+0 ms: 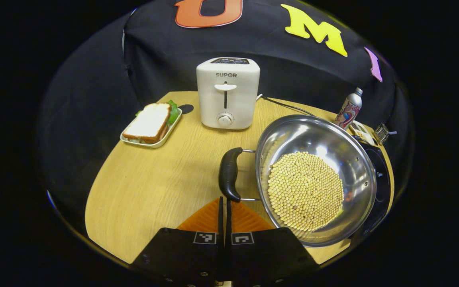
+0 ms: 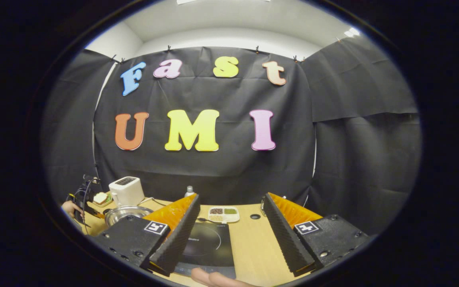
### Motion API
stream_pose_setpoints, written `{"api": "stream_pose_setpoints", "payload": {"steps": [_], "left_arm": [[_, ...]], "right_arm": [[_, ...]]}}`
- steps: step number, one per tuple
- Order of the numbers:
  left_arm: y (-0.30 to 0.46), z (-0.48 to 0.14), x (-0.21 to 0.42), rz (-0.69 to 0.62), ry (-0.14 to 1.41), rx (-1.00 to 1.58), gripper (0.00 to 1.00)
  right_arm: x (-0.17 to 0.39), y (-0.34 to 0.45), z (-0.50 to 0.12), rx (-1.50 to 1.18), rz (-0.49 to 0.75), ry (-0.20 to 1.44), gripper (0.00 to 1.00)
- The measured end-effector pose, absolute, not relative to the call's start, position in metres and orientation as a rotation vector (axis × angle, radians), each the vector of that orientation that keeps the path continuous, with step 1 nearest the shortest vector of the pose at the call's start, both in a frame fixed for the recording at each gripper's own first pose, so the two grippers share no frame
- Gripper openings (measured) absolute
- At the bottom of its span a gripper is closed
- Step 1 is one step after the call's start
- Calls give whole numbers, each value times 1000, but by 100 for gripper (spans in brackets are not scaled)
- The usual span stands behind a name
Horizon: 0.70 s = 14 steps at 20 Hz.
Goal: First push the handle of the pot to place it horizontally, then grasp the pot with both hands and set it on the induction cooktop.
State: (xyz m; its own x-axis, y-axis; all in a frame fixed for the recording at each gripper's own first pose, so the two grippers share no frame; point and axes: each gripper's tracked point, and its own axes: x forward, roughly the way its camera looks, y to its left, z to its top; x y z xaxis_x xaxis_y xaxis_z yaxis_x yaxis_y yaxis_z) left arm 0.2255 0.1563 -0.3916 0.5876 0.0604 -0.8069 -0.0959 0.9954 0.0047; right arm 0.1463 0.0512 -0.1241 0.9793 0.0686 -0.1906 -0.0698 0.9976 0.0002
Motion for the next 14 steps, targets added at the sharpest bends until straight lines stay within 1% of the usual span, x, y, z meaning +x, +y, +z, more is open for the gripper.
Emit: {"api": "stream_pose_setpoints", "payload": {"steps": [1, 2, 3, 4, 7, 8, 9, 10, 12, 14], "left_arm": [[159, -386, 223, 99, 921, -18, 0], [156, -381, 220, 98, 906, -16, 0], [150, -376, 217, 94, 896, -34, 10], [144, -370, 215, 83, 883, -54, 0], [131, -349, 216, 49, 806, -59, 0], [136, -342, 215, 69, 782, -33, 33], [134, -337, 217, 63, 763, -33, 65], [129, -334, 220, 52, 747, -56, 71], [120, -327, 228, 25, 717, -97, 98], [119, -327, 234, 11, 695, -110, 98]], "right_arm": [[148, 57, -132, -3, 74, 208, 100], [149, 65, -143, 1, 84, 228, 98], [151, 73, -152, -1, 95, 243, 98], [155, 82, -161, -7, 104, 252, 98], [167, 122, -191, -33, 161, 278, 99], [171, 137, -202, -41, 182, 286, 100], [175, 151, -212, -47, 202, 298, 100], [180, 167, -226, -45, 227, 318, 99], [187, 195, -255, -33, 267, 372, 99], [194, 218, -280, -16, 290, 423, 99]]}}
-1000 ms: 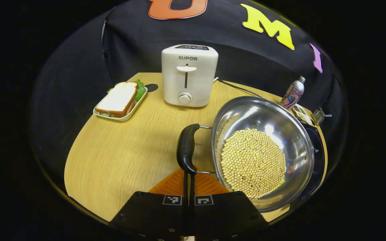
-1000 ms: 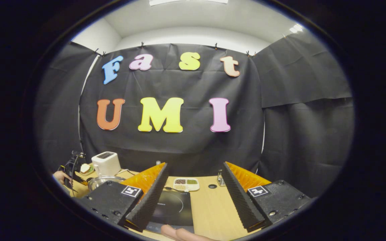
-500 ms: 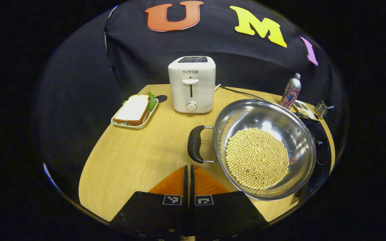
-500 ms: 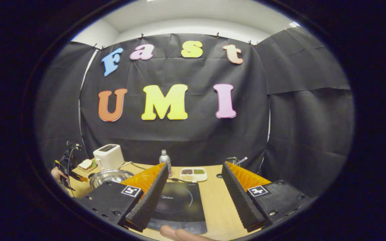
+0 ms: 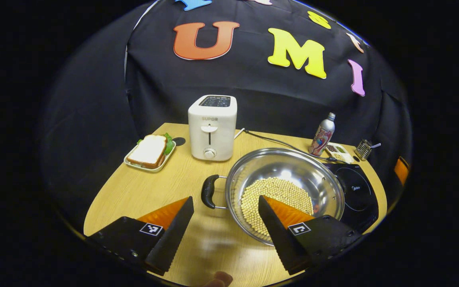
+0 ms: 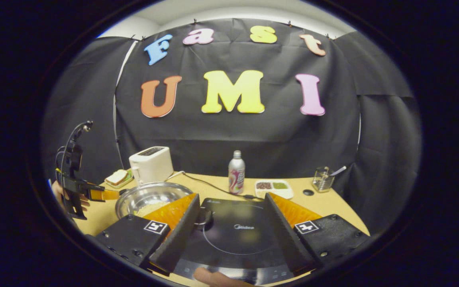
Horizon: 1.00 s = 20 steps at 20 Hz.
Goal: First push the handle of the pot to place it horizontally, then grasp the pot with both hands and set it on the induction cooktop.
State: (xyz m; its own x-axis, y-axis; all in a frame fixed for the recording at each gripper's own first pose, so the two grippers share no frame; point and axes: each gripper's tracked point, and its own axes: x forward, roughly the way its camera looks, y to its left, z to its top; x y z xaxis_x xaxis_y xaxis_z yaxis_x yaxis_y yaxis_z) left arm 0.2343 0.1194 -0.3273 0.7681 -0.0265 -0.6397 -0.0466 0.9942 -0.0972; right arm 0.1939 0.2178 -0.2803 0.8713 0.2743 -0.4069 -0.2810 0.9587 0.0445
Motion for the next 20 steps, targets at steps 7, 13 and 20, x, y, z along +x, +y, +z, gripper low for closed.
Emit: {"api": "stream_pose_setpoints", "payload": {"steps": [7, 13, 20], "left_arm": [[120, -363, 257, -9, 727, -67, 96], [130, -390, 275, 0, 765, -14, 88], [133, -396, 276, -3, 805, 7, 64]], "right_arm": [[224, 270, -361, -16, 299, 602, 99], [238, 304, -419, -44, 303, 740, 100], [261, 295, -433, -32, 234, 814, 77]]}}
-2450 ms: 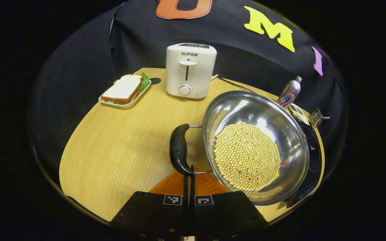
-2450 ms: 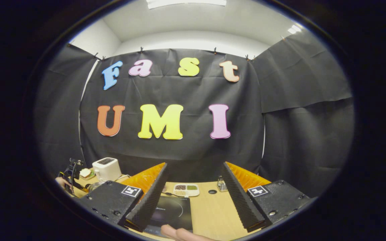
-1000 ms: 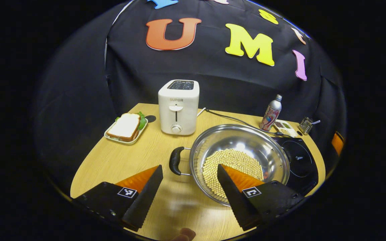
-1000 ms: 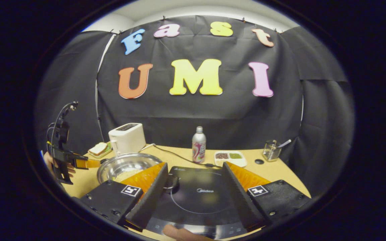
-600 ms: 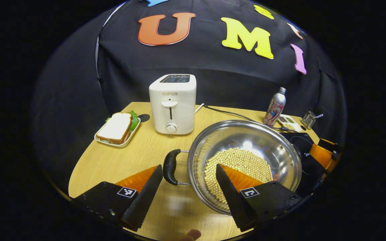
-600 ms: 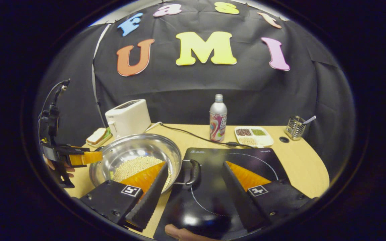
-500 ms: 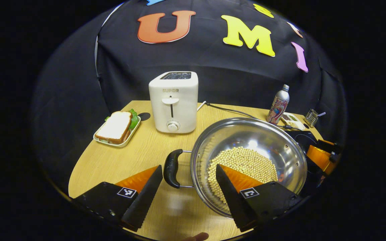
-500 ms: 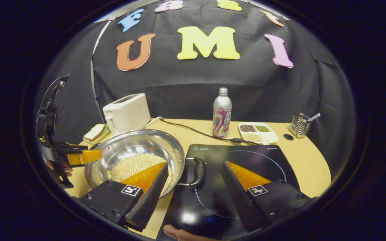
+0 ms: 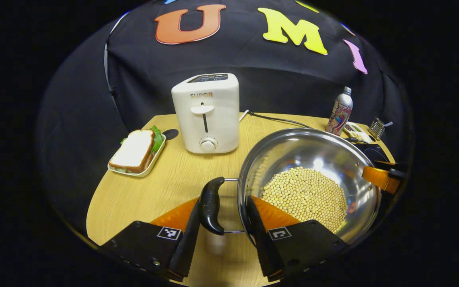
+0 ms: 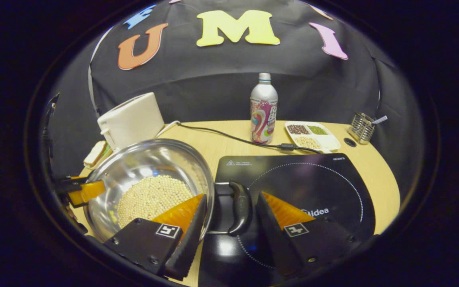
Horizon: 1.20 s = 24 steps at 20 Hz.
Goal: First push the handle of the pot to place it horizontally, then grasp the pot with both hands and set it on the induction cooktop.
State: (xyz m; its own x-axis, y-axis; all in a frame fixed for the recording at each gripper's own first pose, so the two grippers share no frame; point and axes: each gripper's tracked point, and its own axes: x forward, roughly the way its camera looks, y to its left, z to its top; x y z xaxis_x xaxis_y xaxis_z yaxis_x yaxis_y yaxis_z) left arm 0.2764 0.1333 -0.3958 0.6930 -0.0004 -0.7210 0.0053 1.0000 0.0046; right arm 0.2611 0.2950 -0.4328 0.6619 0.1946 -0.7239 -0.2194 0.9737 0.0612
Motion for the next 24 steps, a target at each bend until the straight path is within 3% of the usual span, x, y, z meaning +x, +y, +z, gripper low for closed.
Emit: {"api": "stream_pose_setpoints", "payload": {"steps": [1, 3, 6, 8, 9, 12, 13, 14, 15, 16, 18, 19, 20, 21, 22, 23, 24], "left_arm": [[133, -395, 276, -4, 805, 8, 64], [133, -396, 277, -8, 807, 20, 63], [133, -396, 279, -8, 815, 44, 63], [134, -395, 278, -5, 827, 42, 72], [133, -394, 279, 0, 825, 28, 53], [133, -394, 275, 10, 851, 14, 57], [133, -392, 272, 12, 857, 18, 66], [134, -388, 270, 15, 852, 25, 57], [136, -384, 267, 22, 853, 31, 66], [137, -379, 263, 30, 851, 33, 57], [137, -365, 256, 39, 844, 48, 57], [137, -355, 252, 42, 836, 53, 66], [136, -346, 246, 43, 837, 58, 57], [135, -337, 242, 45, 833, 57, 57], [133, -326, 238, 47, 829, 58, 66], [130, -314, 233, 48, 825, 57, 57], [126, -303, 230, 48, 816, 56, 57]], "right_arm": [[262, 300, -433, -34, 251, 810, 78], [261, 299, -433, -36, 247, 815, 65], [263, 300, -433, -42, 257, 808, 60], [263, 301, -434, -46, 257, 810, 58], [263, 301, -433, -48, 258, 812, 56], [262, 302, -433, -40, 265, 820, 56], [261, 302, -433, -38, 270, 828, 55], [259, 302, -432, -35, 276, 835, 53], [256, 303, -431, -24, 281, 845, 51], [250, 303, -428, -15, 289, 848, 51], [243, 302, -419, 1, 303, 851, 51], [239, 301, -411, 1, 309, 850, 51], [235, 299, -401, 1, 314, 844, 51], [232, 297, -390, -1, 319, 837, 51], [227, 294, -380, 1, 322, 833, 51], [224, 291, -367, -1, 328, 824, 51], [221, 287, -354, 2, 328, 813, 51]]}}
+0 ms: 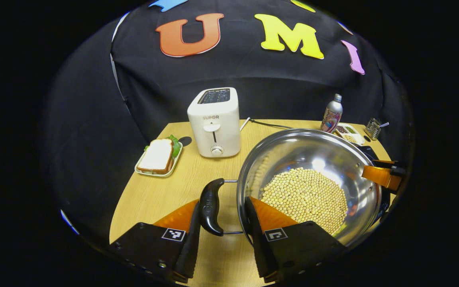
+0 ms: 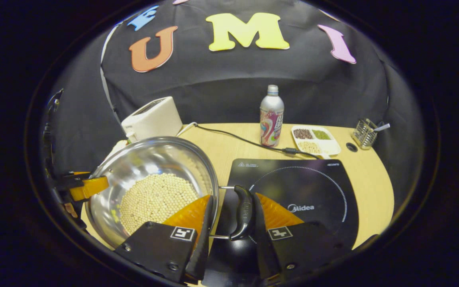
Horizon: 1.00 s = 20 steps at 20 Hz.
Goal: First push the handle of the pot to place it horizontally, then grasp the pot with both hands and set it on the induction cooktop.
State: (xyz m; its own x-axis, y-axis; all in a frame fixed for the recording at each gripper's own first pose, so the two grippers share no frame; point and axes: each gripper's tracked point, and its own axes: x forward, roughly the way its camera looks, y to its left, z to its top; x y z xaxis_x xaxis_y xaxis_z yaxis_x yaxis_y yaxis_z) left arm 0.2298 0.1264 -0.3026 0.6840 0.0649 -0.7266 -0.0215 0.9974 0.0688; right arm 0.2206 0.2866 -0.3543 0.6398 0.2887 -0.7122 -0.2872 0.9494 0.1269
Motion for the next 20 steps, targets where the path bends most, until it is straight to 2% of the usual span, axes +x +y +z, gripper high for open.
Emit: {"api": "stream_pose_setpoints", "payload": {"steps": [1, 3, 7, 9, 11, 13, 19, 20], "left_arm": [[122, -289, 229, 44, 802, 61, 66], [110, -267, 228, 37, 782, 61, 57], [71, -231, 230, 3, 745, 52, 57], [46, -222, 234, -23, 727, 56, 57], [18, -216, 238, -54, 717, 52, 57], [-10, -213, 243, -83, 711, 50, 57], [-78, -221, 256, -143, 701, 50, 57], [-85, -226, 257, -143, 707, 52, 57]], "right_arm": [[219, 282, -342, 3, 327, 800, 51], [215, 269, -319, 13, 316, 786, 51], [217, 230, -274, 10, 280, 752, 53], [220, 204, -259, 6, 252, 737, 50], [223, 175, -247, 2, 225, 730, 53], [227, 148, -241, 4, 194, 722, 51], [240, 79, -240, -3, 134, 692, 53], [241, 72, -244, -6, 131, 692, 50]]}}
